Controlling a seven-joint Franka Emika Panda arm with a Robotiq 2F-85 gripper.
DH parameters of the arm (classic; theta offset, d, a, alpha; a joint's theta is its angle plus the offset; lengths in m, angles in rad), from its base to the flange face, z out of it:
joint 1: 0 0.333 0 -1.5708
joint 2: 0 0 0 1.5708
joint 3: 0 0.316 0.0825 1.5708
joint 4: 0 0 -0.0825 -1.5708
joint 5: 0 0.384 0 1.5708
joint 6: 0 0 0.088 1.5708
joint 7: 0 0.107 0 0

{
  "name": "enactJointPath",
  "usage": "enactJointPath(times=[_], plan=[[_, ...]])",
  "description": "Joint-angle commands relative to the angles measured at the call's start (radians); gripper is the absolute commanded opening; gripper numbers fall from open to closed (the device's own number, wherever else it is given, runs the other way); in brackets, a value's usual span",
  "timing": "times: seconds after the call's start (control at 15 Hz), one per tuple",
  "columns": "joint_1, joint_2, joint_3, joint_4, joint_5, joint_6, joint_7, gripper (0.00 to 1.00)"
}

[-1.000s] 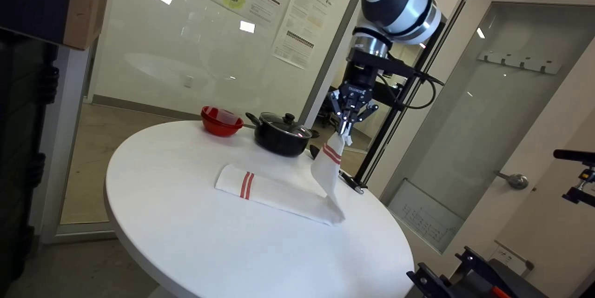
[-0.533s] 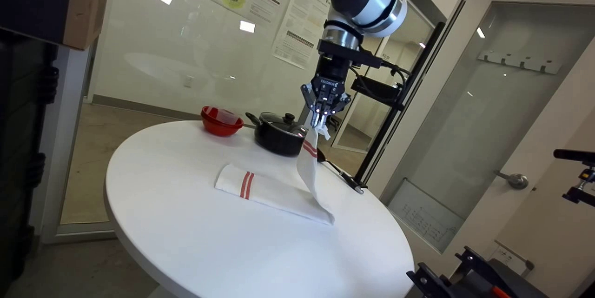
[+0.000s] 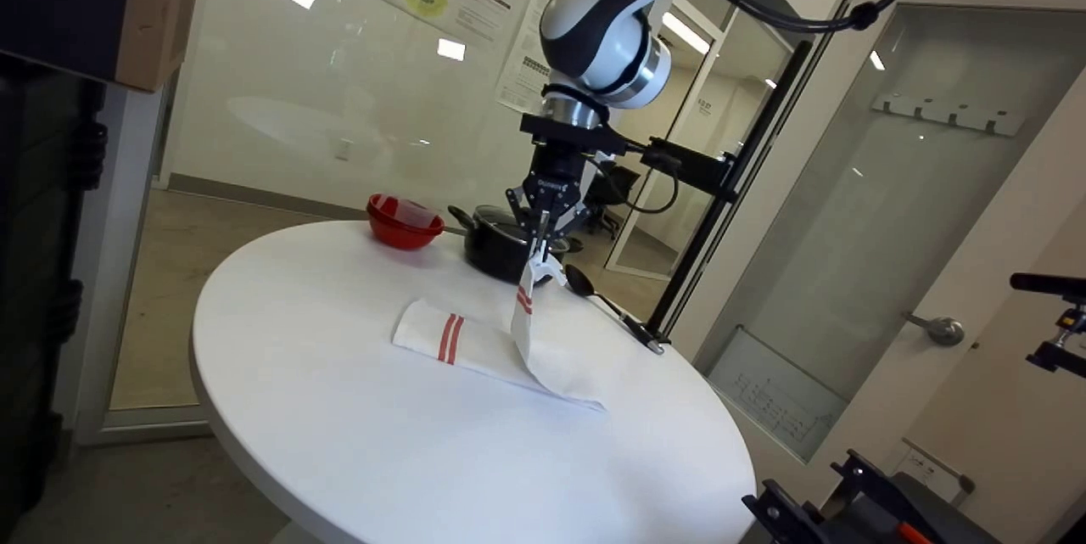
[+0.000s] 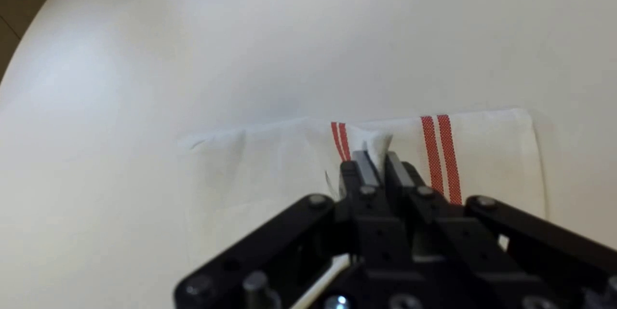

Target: Fold the white towel

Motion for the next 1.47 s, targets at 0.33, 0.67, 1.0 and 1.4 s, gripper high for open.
enactJointPath(times=[0.33,0.67,1.0,1.4], plan=[[0.044,0.231,0.001,0.298,0.009,-0.051,0.071,0.02],[0.076,0.261,0.007,0.355,0.009,-0.023,0.110,0.02],[0.090,0.266,0.025,0.373,0.030,-0.004,0.128,0.02],[0.127,0.384,-0.004,0.573,-0.016,-0.287,0.276,0.02]])
